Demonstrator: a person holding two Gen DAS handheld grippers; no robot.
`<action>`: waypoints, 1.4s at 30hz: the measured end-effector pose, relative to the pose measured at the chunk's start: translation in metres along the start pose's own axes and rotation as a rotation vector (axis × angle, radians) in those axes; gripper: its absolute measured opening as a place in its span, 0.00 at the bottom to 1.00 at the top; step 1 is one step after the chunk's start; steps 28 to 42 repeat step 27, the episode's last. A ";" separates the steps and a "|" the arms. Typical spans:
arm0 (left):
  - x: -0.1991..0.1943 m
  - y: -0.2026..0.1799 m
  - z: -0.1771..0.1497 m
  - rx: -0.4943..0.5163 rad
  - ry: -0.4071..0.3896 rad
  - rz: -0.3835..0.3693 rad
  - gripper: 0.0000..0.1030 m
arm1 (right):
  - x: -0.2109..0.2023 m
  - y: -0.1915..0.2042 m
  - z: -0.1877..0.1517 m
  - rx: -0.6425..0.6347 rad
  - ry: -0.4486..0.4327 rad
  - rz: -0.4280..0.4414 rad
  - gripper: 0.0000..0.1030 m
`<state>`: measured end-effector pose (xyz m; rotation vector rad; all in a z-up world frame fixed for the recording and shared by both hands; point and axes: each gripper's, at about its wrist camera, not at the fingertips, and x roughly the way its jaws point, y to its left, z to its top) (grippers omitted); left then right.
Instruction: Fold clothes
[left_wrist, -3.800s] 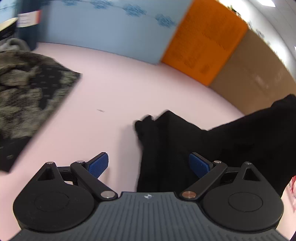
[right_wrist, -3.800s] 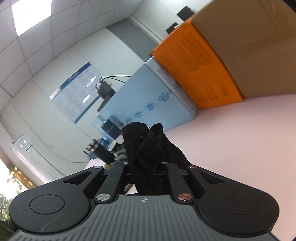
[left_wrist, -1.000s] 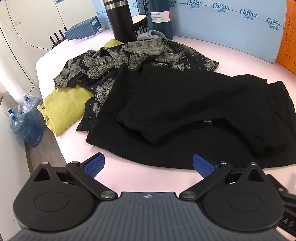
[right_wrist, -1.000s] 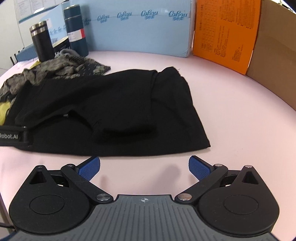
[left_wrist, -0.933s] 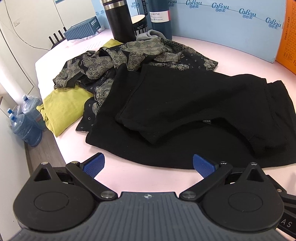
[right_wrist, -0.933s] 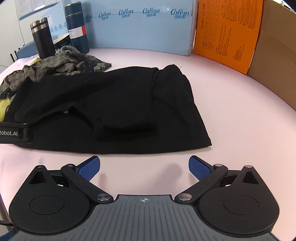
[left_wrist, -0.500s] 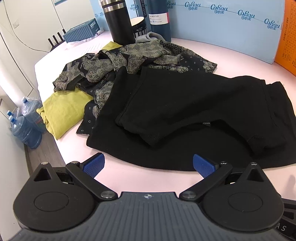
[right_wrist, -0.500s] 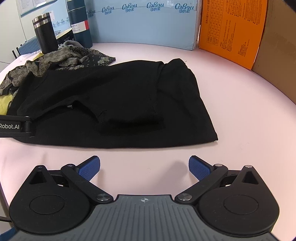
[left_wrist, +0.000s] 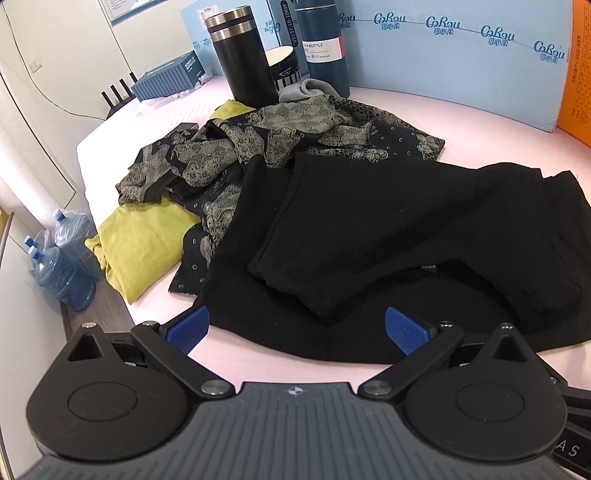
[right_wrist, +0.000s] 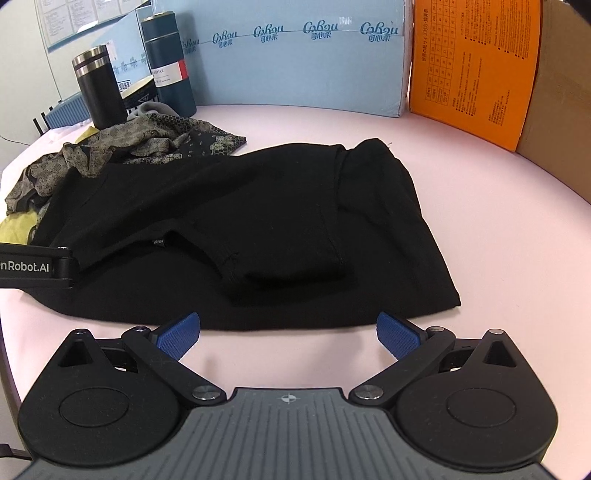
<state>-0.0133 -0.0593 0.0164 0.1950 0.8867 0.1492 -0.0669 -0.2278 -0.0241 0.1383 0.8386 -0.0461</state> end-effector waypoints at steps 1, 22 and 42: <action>0.000 -0.001 0.001 0.003 -0.001 -0.001 1.00 | 0.000 0.000 0.001 0.001 -0.001 0.000 1.00; 0.003 -0.012 0.008 0.024 -0.024 0.016 1.00 | 0.002 -0.011 0.002 0.043 -0.003 -0.014 1.00; 0.005 -0.008 0.004 0.026 -0.026 0.048 1.00 | 0.002 -0.017 0.000 0.070 -0.006 -0.011 1.00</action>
